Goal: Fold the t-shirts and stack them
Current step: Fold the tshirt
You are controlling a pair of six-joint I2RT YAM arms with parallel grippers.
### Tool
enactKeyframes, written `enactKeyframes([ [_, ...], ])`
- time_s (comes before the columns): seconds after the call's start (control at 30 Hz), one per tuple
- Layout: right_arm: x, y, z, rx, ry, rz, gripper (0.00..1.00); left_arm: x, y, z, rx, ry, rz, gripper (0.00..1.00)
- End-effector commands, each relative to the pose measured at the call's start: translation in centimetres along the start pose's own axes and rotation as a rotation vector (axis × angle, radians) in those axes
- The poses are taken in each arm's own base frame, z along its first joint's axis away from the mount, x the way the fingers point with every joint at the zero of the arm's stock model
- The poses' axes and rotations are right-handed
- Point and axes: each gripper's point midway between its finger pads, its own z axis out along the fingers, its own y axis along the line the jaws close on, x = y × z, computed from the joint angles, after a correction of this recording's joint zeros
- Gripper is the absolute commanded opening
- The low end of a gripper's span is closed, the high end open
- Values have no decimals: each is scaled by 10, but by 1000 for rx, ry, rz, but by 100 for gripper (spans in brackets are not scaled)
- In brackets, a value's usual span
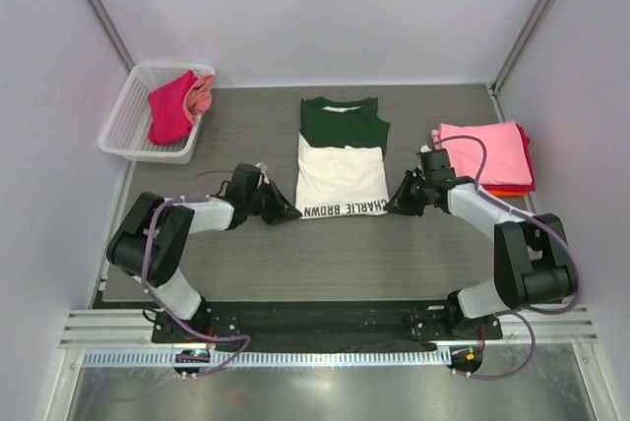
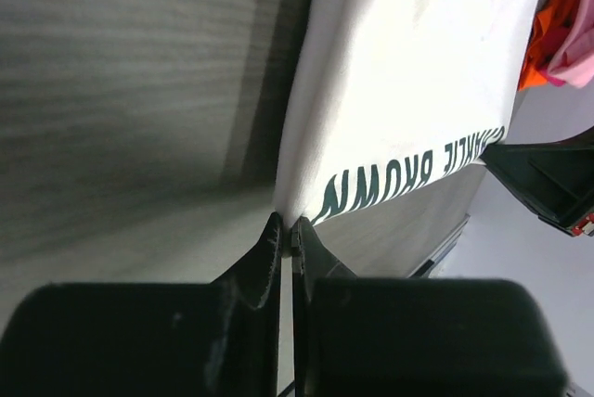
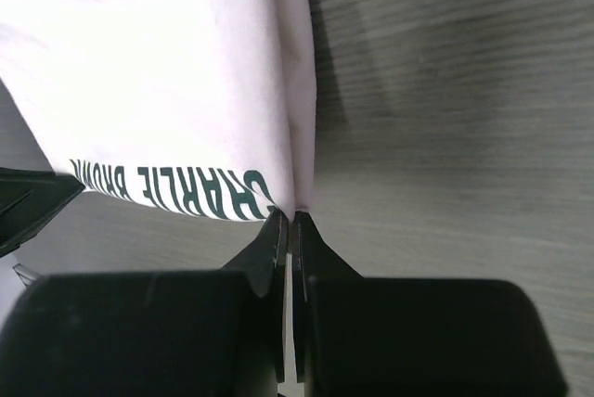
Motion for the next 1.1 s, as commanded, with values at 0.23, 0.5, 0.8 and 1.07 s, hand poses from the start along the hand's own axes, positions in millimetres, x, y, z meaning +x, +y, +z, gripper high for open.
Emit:
enactKeyframes([
  [0.23,29,0,-73,-27,-83,-65,1,61,-40,-59,94,21,82,0],
  [0.5,-6,33,-146,-47,-271,-114,1,57,-90,-126,200,-84,115,0],
  [0.8,-75,67,-135,-19,-311,-121,1,5,-130,-124,200,-135,141,0],
  [1.07,-145,75,-97,-8,-321,-75,1,-65,-148,-89,160,-168,117,0],
])
